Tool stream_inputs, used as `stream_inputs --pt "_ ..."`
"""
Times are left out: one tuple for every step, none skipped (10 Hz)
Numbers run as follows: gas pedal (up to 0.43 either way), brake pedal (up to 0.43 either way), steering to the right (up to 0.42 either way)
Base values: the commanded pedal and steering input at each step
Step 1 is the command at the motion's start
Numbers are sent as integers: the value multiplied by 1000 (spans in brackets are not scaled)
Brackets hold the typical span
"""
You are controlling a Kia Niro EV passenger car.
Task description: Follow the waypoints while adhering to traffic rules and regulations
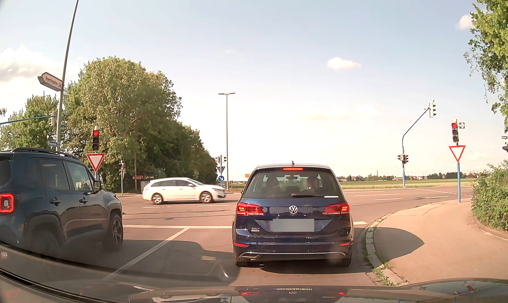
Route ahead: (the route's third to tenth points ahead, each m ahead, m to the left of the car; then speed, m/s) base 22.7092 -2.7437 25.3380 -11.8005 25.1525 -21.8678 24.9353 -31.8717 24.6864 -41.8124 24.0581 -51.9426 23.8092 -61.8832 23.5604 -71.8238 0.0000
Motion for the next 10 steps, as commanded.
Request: stream_inputs --pt "0 262 17" --pt "0 262 17" --pt "0 262 17" --pt "0 262 17" --pt "0 262 17" --pt "0 262 17" --pt "0 262 16" --pt "0 262 16" --pt "0 262 16" --pt "0 262 16"
